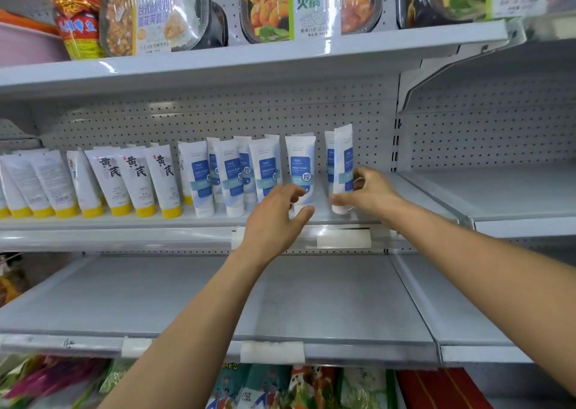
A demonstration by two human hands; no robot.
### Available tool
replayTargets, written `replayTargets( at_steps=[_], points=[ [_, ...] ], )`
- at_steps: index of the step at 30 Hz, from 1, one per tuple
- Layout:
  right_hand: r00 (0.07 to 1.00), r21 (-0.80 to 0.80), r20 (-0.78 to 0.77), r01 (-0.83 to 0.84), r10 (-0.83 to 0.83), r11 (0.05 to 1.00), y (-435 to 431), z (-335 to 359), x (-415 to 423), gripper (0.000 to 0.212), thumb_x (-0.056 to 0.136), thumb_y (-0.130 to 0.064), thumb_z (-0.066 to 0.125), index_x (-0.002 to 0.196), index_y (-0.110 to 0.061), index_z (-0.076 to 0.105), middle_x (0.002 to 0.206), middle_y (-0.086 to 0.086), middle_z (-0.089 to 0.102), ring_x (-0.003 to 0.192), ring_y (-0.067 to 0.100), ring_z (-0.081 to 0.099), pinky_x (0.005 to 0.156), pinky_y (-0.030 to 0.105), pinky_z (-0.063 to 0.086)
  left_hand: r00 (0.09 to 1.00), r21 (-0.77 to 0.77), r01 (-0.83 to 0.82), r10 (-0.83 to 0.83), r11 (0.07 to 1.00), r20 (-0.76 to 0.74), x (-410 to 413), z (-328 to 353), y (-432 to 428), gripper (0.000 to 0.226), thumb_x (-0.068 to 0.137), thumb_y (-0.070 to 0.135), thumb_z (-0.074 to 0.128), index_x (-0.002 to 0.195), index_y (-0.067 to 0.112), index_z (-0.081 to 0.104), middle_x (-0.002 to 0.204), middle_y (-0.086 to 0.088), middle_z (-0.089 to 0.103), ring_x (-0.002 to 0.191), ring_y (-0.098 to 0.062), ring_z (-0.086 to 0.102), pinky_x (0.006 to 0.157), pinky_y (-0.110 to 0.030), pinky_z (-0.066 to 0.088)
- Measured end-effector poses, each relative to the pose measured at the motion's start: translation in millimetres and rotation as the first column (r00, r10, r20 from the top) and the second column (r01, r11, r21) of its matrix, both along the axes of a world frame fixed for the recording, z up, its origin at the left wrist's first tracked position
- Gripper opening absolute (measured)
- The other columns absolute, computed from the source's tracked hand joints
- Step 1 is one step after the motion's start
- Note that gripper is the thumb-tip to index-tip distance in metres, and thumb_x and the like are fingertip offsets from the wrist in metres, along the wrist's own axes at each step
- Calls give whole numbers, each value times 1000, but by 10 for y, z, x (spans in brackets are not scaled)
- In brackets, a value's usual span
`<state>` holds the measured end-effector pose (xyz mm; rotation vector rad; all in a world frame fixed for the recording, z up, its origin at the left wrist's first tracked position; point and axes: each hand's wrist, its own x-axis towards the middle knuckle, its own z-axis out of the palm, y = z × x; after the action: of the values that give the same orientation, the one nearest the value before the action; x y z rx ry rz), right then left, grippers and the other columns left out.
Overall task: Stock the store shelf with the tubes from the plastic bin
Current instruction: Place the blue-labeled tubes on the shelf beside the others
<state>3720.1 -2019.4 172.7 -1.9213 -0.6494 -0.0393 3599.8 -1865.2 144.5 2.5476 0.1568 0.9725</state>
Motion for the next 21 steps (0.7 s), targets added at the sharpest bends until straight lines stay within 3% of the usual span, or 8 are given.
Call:
replayTargets(
  at_steps=[3,8,21],
  points=[
    [999,-35,8,33,-33,999,62,-40,59,54,68,-18,85,114,-15,56,103,-1,64,89,12,61,77,25,46,999,45,-29,30,999,-30,33,-14,33,41,91,41,60,128,27,51,123,7,57,98,-2,51,85,-27,50],
    [999,-54,-3,51,-52,997,123,-63,118,57,68,-16,85,118,-13,56,106,-1,64,90,13,60,78,25,44,999,87,-31,35,996,-40,37,-1,84,46,91,41,59,133,28,47,126,6,56,109,-8,55,91,-33,51],
    [998,-98,-35,41,-45,994,152,-72,138,58,73,-15,82,122,-13,51,111,0,60,96,15,57,82,27,43,999,83,6,-3,997,-45,51,10,147,46,91,39,60,133,26,48,127,3,56,110,-10,56,95,-36,51]
  ],
)
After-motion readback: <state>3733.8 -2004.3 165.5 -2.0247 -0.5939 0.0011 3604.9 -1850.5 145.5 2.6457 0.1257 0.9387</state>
